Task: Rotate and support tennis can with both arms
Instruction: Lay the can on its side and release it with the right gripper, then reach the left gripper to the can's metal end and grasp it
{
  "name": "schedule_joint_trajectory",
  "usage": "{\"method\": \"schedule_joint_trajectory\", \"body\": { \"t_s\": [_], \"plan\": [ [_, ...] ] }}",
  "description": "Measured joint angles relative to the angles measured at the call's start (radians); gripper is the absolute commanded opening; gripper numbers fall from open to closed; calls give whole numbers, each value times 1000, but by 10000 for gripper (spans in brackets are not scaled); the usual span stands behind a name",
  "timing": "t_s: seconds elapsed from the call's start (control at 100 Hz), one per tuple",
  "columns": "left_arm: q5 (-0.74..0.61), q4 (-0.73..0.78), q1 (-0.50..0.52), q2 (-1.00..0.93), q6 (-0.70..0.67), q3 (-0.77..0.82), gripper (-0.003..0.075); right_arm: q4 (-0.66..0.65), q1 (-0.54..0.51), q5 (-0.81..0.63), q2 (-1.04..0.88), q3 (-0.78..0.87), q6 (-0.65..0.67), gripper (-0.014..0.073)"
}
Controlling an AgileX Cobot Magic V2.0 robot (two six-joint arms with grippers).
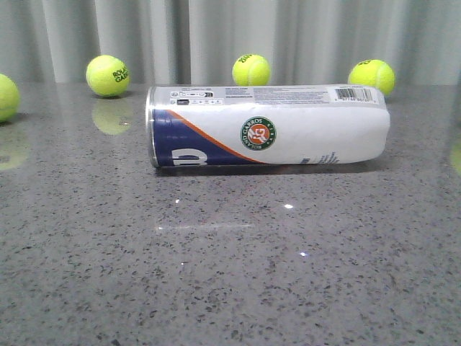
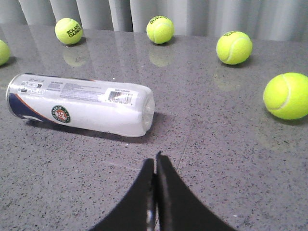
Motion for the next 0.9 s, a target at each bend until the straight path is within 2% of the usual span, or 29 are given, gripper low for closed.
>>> {"method": "schedule_joint_trajectory", "body": {
  "t_s": [0.07, 0.12, 0.18, 0.19, 0.22, 0.29, 0.39, 0.56, 0.68, 0.9],
  "plan": [
    [55, -12, 0, 91, 4, -43, 77, 0, 0, 7, 0, 0, 0, -57],
    [80, -28, 0, 159, 23, -71, 173, 0, 0, 12, 0, 0, 0, -57],
    [99, -61, 0, 221, 54, -105, 345, 0, 0, 16, 0, 0, 0, -57],
    [99, -71, 0, 235, 56, -109, 345, 0, 0, 18, 0, 0, 0, -57],
    [101, -94, 0, 263, 73, -126, 430, 0, 0, 18, 0, 0, 0, -57],
    [101, -163, 0, 328, 100, -157, 528, 0, 0, 18, 0, 0, 0, -57],
    [101, -307, 0, 418, 174, -192, 507, 0, 0, 19, 0, 0, 0, -57],
    [131, -721, 0, 579, 420, -206, 489, 0, 0, 20, 0, 0, 0, -57],
    [173, -960, 0, 712, 574, -206, 489, 0, 0, 20, 0, 0, 0, -57],
    [258, -1207, 0, 948, 767, -208, 489, 0, 0, 20, 0, 0, 0, -57]
  ]
}}
